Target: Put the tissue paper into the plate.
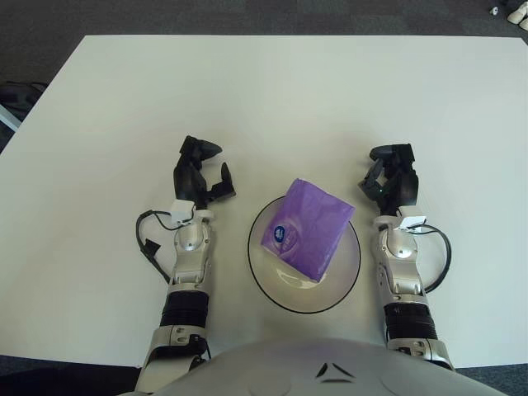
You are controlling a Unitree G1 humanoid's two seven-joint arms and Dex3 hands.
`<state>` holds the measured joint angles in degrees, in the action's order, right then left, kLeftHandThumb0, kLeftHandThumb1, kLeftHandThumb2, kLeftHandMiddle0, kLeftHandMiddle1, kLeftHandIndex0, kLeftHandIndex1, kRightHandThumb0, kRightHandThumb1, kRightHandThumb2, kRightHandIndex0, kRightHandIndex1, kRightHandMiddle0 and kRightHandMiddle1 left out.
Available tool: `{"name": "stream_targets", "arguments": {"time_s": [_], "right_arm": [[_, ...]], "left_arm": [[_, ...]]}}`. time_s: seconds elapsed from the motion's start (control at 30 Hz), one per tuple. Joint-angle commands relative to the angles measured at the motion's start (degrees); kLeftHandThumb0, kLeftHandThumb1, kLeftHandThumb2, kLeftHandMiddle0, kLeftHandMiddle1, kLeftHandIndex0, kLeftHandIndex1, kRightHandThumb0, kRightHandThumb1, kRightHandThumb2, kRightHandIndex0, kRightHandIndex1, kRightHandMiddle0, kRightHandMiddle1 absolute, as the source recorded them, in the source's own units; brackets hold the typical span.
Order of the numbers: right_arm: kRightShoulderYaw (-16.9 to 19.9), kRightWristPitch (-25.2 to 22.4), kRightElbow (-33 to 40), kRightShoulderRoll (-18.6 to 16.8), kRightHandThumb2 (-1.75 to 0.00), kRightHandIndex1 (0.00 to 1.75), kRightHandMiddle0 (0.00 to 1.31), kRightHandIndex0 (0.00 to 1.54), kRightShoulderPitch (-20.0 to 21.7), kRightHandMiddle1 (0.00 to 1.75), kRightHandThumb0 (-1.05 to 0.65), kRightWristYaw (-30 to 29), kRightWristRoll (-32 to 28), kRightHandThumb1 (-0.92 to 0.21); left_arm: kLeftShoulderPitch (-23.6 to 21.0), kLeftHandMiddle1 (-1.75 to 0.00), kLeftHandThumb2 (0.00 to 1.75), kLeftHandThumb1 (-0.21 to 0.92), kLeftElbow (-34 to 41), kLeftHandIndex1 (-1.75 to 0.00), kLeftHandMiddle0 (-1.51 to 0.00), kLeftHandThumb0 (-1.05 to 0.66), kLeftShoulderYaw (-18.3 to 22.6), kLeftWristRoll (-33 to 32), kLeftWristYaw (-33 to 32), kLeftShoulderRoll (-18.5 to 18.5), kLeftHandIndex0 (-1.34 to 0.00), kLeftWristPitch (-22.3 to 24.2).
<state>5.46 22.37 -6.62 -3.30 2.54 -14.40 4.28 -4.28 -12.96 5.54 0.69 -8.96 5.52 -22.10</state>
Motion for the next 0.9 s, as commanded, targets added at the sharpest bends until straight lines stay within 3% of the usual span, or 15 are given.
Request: {"name": "stream_targets", "arguments": {"time_s": [0.0,0.87], "right_arm": [[0.48,-1.55,-2.13,-0.36,-1.30,1.36,0.37,0.54,-2.05,1.67,-0.44,-0.93,0.76,-0.73],[0.63,1.39,-6.31,1.19,-1.34,1.37,0.50,0.58,-4.58,1.66,-0.43,-0.81,1.68,-0.70]], "left_arm": [[6.86,-1.74,1.44,0.22,-5.49,-1.75,-0.64,-0.01,-0.15,0.08,-0.11,0.61,-0.50,2.04],[6.96,-1.73,1.42,0.24,-6.20,-1.75,-0.64,-0.01,-0.28,-0.31,-0.03,0.94,-0.47,1.34]]}}
